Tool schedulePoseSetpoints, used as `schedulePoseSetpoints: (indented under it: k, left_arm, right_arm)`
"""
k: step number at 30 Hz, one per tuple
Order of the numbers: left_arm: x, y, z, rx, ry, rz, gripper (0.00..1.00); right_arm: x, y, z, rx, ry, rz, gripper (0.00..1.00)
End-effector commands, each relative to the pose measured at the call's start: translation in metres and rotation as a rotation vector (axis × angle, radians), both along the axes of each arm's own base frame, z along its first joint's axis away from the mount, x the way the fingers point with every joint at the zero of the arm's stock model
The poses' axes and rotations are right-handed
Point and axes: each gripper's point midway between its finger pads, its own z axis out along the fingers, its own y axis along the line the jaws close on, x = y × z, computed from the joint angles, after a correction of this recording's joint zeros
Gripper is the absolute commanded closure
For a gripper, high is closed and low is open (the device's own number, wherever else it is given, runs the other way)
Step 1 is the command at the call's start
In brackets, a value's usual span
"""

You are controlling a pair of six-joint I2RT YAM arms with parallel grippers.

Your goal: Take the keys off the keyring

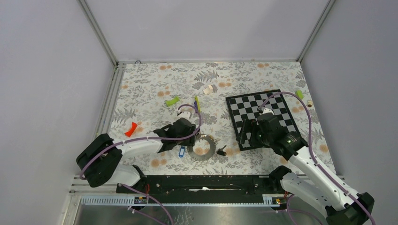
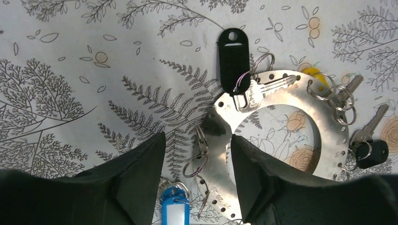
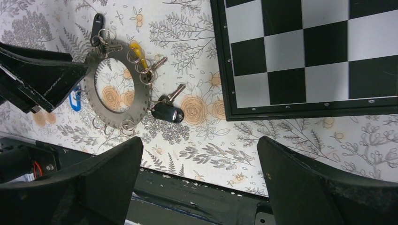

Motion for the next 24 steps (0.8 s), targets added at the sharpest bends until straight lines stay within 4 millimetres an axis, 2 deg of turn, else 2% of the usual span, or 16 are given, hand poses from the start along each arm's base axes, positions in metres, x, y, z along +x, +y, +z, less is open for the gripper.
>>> schedulePoseSetpoints:
  k: [1,4,8,10,13,17,19,24]
  left_arm:
    - [0.02,-0.021,0.034,-0.073,-0.069,0.014,0.42]
    - [0.023,-0.017,0.049,-0.075,-0.096,0.029,0.41]
    - [0.024,-0.005,0.073,-0.074,-0.132,0.049,0.38]
    - [0.023,0.003,0.085,-0.076,-0.148,0.063,0.37]
    - [0.021,0.019,0.103,-0.083,-0.166,0.081,0.36]
    - [0.014,0.037,0.125,-0.092,-0.195,0.105,0.32]
    - [0.009,0.041,0.134,-0.099,-0.2,0.099,0.3]
    - [-0.002,0.054,0.149,-0.074,-0.214,0.075,0.29]
  right_arm:
    - [-0.004,0.02,-0.008,0.064,0.07,0.044,0.01]
    - [-0.005,0.04,-0.022,0.117,0.136,0.074,0.04]
    - [-0.001,0.062,-0.039,0.041,0.135,0.133,0.06]
    - [0.0,0.074,-0.049,-0.001,0.153,0.198,0.13]
    - [0.006,0.083,-0.062,-0.079,0.166,0.289,0.36]
    - [0.013,0.094,-0.063,-0.054,0.129,0.334,0.43]
    - [0.007,0.104,-0.063,-0.008,0.149,0.372,0.44]
    - [-0.002,0.119,-0.072,0.014,0.15,0.479,0.41]
